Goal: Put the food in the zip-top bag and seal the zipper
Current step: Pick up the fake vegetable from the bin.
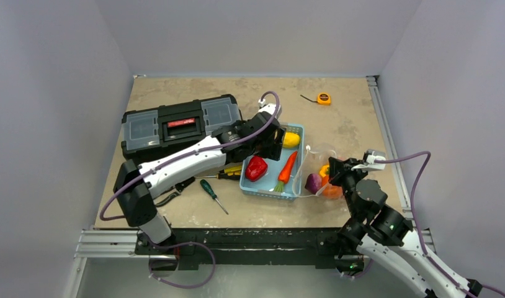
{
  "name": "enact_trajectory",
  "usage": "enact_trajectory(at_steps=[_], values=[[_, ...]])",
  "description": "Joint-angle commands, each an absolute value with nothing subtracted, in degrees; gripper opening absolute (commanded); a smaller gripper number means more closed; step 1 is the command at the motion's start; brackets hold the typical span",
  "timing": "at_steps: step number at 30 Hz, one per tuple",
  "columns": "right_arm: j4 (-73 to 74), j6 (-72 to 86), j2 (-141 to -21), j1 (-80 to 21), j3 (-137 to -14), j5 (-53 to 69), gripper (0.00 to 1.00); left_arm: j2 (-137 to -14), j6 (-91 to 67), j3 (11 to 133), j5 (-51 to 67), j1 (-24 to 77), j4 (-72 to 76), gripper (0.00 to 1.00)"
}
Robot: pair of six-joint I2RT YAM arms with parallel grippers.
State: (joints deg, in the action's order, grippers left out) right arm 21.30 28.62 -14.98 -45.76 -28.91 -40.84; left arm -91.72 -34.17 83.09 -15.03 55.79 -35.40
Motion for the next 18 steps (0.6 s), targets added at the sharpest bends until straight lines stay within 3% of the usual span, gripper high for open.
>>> enact_trajectory(at_steps=[1, 9, 18], values=[[17.9, 27.8, -15.4, -46.2, -29.3, -40.3, 0.0, -97.6, -31.7, 90.8, -19.2, 53.9, -40.1, 0.7], [18.0, 27.9, -15.3, -46.1, -29.3, -40.5, 0.0, -110.3, -27.9, 104.2, -21.1, 52.9, -42.4, 0.68], [18.0, 27.9, -15.5, -46.2, -29.3, -40.5, 0.0, -118.7, -28.1, 110.8, -25.0, 50.4, -39.6, 0.67]])
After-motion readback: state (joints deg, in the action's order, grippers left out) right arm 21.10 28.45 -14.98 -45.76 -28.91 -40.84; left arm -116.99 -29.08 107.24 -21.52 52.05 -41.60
